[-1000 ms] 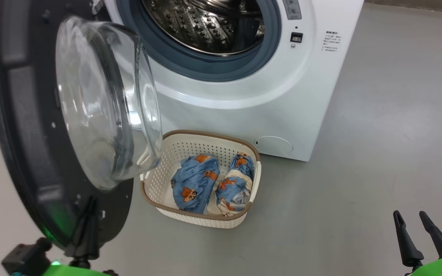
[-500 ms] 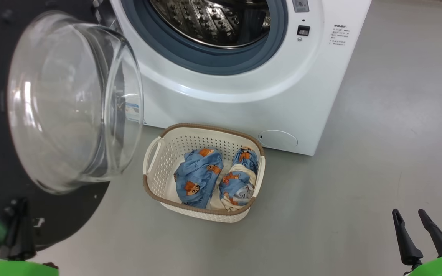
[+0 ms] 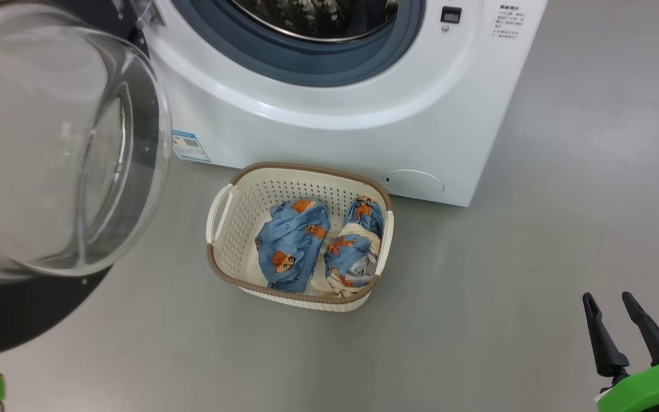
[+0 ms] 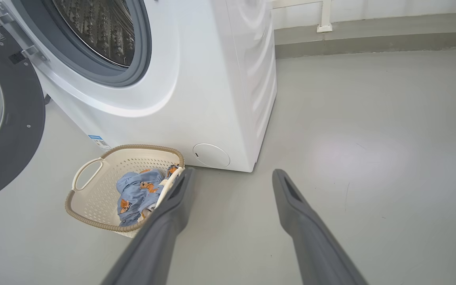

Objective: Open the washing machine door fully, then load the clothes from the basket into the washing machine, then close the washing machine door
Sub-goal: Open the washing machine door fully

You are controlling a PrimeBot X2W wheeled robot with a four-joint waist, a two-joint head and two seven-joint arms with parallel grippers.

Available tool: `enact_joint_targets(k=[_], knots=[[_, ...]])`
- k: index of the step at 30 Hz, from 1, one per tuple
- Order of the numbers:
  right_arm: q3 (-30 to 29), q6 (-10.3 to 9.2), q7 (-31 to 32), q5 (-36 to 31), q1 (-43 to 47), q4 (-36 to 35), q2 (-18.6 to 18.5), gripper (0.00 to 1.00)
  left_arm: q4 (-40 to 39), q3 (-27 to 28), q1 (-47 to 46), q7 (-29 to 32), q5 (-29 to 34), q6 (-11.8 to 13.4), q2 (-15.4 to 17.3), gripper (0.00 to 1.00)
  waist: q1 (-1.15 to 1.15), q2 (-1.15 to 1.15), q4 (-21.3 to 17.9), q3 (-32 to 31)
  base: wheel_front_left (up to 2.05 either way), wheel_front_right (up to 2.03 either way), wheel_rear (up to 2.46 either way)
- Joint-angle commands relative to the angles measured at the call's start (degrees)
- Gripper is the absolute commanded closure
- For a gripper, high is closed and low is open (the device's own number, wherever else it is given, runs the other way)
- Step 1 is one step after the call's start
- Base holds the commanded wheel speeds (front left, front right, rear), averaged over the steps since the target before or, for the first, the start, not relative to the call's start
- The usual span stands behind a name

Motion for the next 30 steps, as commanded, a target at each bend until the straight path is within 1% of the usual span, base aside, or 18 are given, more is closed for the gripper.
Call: enact_joint_targets(k=[1, 4, 6, 10, 16, 23, 30], knots=[[1.1, 0.16, -0.7, -1.0, -1.2, -1.3, -1.4, 0.00, 0.8, 3.8, -3.1, -0.3, -0.2, 0.4, 4.0, 1.00, 0.00, 0.00, 0.0, 0.9, 0.00, 0.00, 0.00], [1.1, 0.16, -0.7, -1.2, -1.6, -1.4, -1.3, 0.00, 3.7, 5.8, -4.8, -0.3, 0.2, 0.1, 5.4, 1.00, 0.00, 0.00, -0.1, 1.5, 0.00, 0.00, 0.00], [1.2, 0.16, -0.7, -1.3, -2.0, -1.4, -1.3, 0.00, 6.5, 8.2, -6.9, -0.4, 0.8, -0.8, 6.8, 1.00, 0.00, 0.00, -0.3, 2.3, 0.00, 0.00, 0.00], [1.2, 0.16, -0.7, -1.5, -2.6, -1.6, -1.4, 0.00, 10.0, 11.3, -9.9, -0.4, 1.7, -1.7, 8.2, 1.00, 0.00, 0.00, -0.4, 3.5, 0.00, 0.00, 0.00], [1.5, 0.16, -0.7, -2.0, -4.1, -1.8, -1.7, 0.00, 14.4, 13.6, -14.9, -0.4, 3.8, -3.2, 10.0, 1.00, 0.00, 0.00, -0.7, 5.7, 0.00, 0.00, 0.00], [1.8, 0.16, -0.7, -2.4, -5.9, -2.0, -2.2, 0.00, 19.5, 17.1, -19.5, -0.4, 5.3, -3.9, 12.0, 1.00, 0.00, 0.00, -1.3, 8.0, 0.00, 0.00, 0.00], [1.8, 0.16, -0.7, -2.7, -6.5, -2.2, -2.3, 0.00, 22.3, 19.6, -21.8, -0.4, 6.8, -4.1, 13.2, 1.00, 0.00, 0.00, -1.9, 9.3, 0.00, 0.00, 0.00]])
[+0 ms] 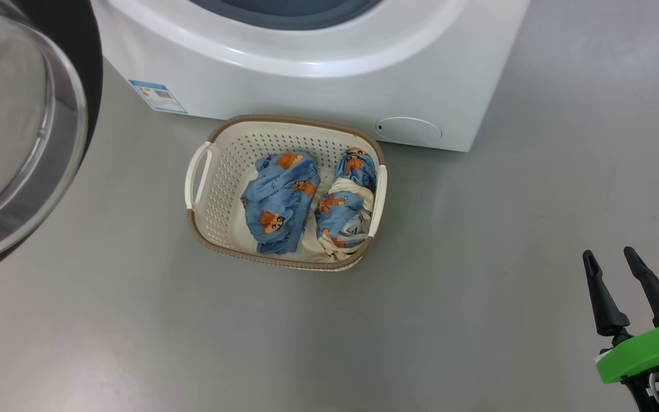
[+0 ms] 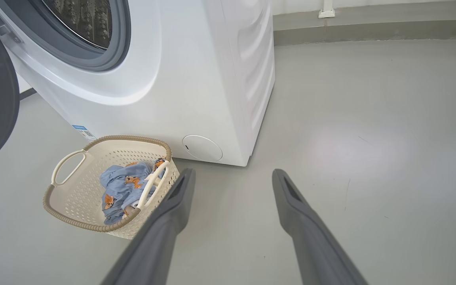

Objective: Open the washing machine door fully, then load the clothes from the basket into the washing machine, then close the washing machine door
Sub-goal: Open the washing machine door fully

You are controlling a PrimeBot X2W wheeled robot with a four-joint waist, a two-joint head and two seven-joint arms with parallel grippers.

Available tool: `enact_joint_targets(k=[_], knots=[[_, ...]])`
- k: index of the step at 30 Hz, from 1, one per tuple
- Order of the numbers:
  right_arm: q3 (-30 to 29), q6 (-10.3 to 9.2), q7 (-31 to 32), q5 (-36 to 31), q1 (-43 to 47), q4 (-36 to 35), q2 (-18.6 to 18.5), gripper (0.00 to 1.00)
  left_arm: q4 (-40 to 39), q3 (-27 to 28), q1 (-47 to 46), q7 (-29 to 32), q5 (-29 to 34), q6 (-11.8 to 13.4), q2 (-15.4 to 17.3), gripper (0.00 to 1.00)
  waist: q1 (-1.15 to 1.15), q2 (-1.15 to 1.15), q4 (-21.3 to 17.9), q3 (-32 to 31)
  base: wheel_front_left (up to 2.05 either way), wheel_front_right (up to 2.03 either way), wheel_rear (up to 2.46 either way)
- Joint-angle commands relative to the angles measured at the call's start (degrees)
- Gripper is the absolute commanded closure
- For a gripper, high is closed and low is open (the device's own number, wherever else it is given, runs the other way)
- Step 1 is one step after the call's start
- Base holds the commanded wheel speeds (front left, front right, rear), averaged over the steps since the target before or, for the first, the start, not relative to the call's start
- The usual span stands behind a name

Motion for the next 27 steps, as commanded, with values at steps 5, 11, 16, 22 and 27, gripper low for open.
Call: enact_joint_targets(k=[5, 11, 16, 22, 27], knots=[[1.1, 0.16, -0.7, -0.5, -0.8, -1.2, -1.2, 0.00, 0.2, 2.7, -2.2, -0.4, 0.9, 0.0, 5.3, 1.00, 0.00, 0.00, -0.7, 0.4, 0.00, 0.00, 0.00], [0.9, 0.16, -0.7, -0.5, -0.3, -0.8, -0.8, 0.00, 0.0, 2.0, -1.5, -0.4, 0.4, -0.1, 4.3, 1.00, 0.00, 0.00, -0.6, -1.0, 0.00, 0.00, 0.00], [0.9, 0.16, -0.7, -0.3, 0.4, -0.7, -0.5, 0.00, -3.1, 0.0, 0.8, -0.4, -1.5, -0.1, 2.4, 0.98, 0.00, 0.00, -0.2, -2.5, 0.00, 0.00, 0.00], [1.0, 0.16, -0.7, 0.0, 1.3, -0.4, -0.1, 0.00, -6.7, -2.3, 4.8, -0.4, -4.0, -0.1, -0.1, 0.80, 0.00, 0.00, 0.6, -5.0, 0.00, 0.00, 0.00], [1.0, 0.16, -0.7, 0.5, 2.6, -0.1, 0.0, 0.00, -11.6, -2.8, 9.1, -0.4, -4.0, -0.1, -2.5, 0.59, 0.00, 0.00, 1.0, -7.5, 0.00, 0.00, 0.00]])
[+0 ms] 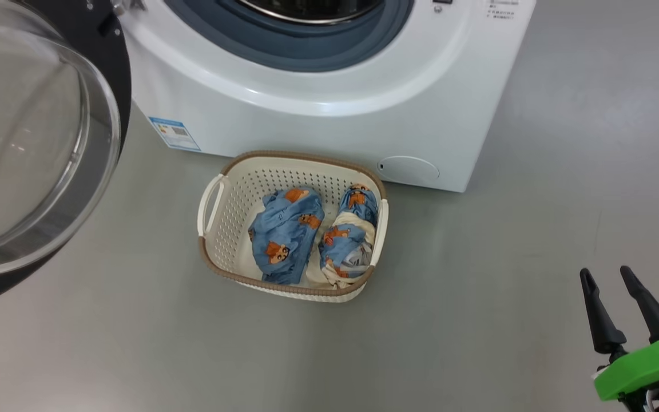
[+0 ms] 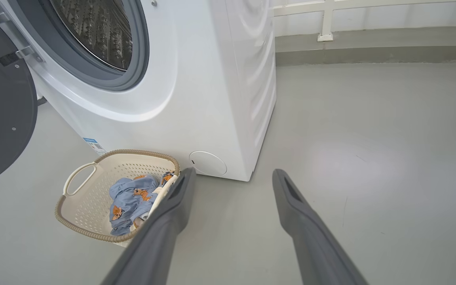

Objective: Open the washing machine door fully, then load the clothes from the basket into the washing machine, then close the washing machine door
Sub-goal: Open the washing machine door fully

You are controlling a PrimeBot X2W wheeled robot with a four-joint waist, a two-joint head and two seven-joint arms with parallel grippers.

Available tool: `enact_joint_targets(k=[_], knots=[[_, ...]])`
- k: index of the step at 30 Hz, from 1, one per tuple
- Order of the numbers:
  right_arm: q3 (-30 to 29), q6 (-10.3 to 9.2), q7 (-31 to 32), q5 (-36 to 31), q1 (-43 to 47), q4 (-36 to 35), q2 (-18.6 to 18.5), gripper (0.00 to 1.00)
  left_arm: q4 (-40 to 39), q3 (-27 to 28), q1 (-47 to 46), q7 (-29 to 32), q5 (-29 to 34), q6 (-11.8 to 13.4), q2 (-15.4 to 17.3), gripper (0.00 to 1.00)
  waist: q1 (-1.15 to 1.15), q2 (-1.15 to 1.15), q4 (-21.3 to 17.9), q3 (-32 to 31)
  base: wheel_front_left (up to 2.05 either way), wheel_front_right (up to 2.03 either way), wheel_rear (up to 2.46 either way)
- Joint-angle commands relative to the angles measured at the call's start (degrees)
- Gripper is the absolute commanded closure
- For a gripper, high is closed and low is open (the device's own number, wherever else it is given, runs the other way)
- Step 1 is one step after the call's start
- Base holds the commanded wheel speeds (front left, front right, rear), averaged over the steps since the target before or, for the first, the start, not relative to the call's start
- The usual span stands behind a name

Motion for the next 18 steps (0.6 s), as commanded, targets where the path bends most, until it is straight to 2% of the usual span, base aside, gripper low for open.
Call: enact_joint_targets(k=[1, 2, 3, 5, 6, 18], knots=[[1.2, 0.16, -0.7, 0.4, 1.2, -0.9, -0.7, 0.00, -2.5, 1.2, 1.5, -0.3, -0.4, -0.1, 2.7, 0.55, 0.00, 0.00, 0.4, -1.8, 0.00, 0.00, 0.00], [1.2, 0.16, -0.7, 0.5, 1.5, -0.9, -0.7, 0.00, -3.5, 1.0, 2.5, -0.3, -0.2, -0.1, 2.2, 0.51, 0.00, 0.00, 0.5, -2.3, 0.00, 0.00, 0.00], [1.2, 0.16, -0.7, 0.6, 1.8, -0.8, -0.7, 0.00, -4.3, 0.6, 3.4, -0.3, 0.0, -0.1, 1.7, 0.43, 0.00, 0.00, 0.5, -2.8, 0.00, 0.00, 0.00], [1.2, 0.16, -0.7, 0.8, 2.3, -0.8, -0.7, 0.00, -5.8, -0.4, 5.1, -0.3, 0.4, -0.1, 0.7, 0.09, 0.00, 0.00, 0.6, -3.6, 0.00, 0.00, 0.00], [1.1, 0.16, -0.7, 0.9, 2.6, -0.8, -0.7, 0.00, -6.5, -0.7, 5.8, -0.3, 0.6, -0.1, 0.2, 0.00, 0.00, 0.00, 0.7, -4.1, 0.00, 0.00, 0.00], [-0.1, 0.16, -0.7, 1.8, 5.6, -1.4, -0.2, 0.00, -14.0, -8.4, 13.0, -0.3, 1.5, -0.1, -4.1, 0.00, 0.00, 0.00, -0.2, -8.3, 0.00, 0.00, 0.00]])
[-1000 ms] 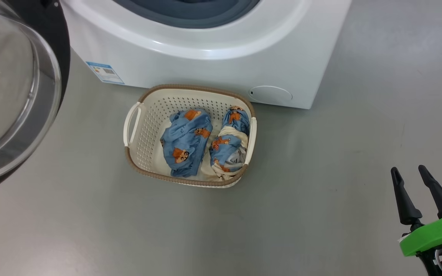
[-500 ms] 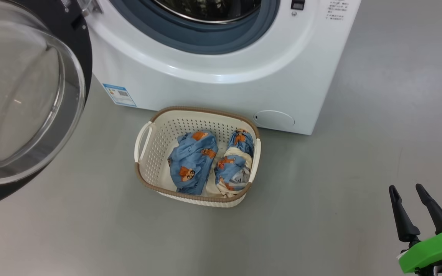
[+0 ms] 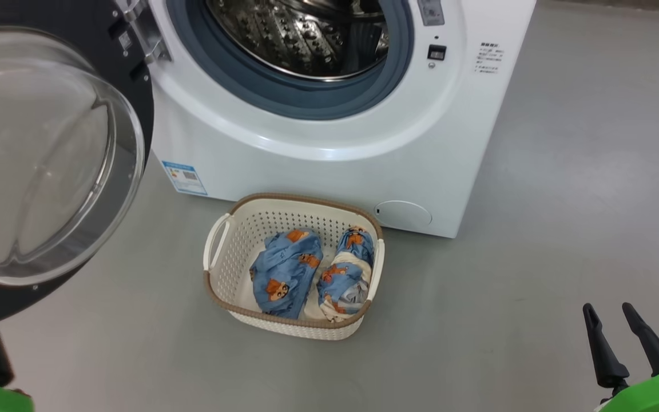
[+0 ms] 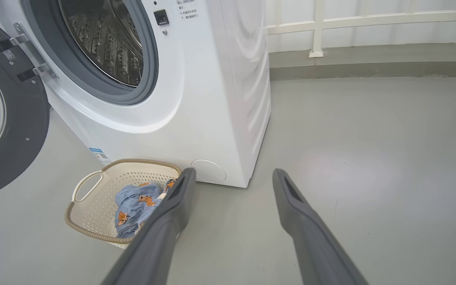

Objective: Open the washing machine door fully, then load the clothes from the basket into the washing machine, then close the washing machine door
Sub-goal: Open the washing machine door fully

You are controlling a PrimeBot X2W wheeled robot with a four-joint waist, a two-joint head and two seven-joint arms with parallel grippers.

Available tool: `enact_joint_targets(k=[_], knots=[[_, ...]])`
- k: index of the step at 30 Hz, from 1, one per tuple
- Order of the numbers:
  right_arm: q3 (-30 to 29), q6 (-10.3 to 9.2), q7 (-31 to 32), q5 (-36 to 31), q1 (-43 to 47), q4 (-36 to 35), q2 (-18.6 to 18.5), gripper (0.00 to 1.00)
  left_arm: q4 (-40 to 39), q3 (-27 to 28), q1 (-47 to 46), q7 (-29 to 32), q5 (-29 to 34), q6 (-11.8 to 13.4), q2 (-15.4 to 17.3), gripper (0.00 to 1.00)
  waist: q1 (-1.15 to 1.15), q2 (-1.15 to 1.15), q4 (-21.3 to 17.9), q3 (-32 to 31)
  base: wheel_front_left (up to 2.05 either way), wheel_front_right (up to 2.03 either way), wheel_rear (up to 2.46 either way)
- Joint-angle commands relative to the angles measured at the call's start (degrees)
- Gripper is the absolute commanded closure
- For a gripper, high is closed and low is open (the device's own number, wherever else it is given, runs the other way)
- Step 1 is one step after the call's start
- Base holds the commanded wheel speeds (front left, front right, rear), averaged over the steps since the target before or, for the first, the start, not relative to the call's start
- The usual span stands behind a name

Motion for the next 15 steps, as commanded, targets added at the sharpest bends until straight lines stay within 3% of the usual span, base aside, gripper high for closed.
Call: enact_joint_targets(k=[1, 15], knots=[[0.9, 0.16, -0.7, 0.6, 0.7, -1.4, -0.9, 0.00, -2.2, 0.8, 0.3, -0.3, 0.0, -0.1, 1.8, 0.00, 0.00, 0.00, -0.7, -1.1, 0.00, 0.00, 0.00], [0.0, 0.16, -0.7, 1.0, 1.4, -2.1, -0.6, 0.00, -8.0, -11.3, 3.3, -0.3, -0.9, -0.1, 1.5, 0.00, 0.00, 0.00, -4.8, -1.8, 0.00, 0.00, 0.00]])
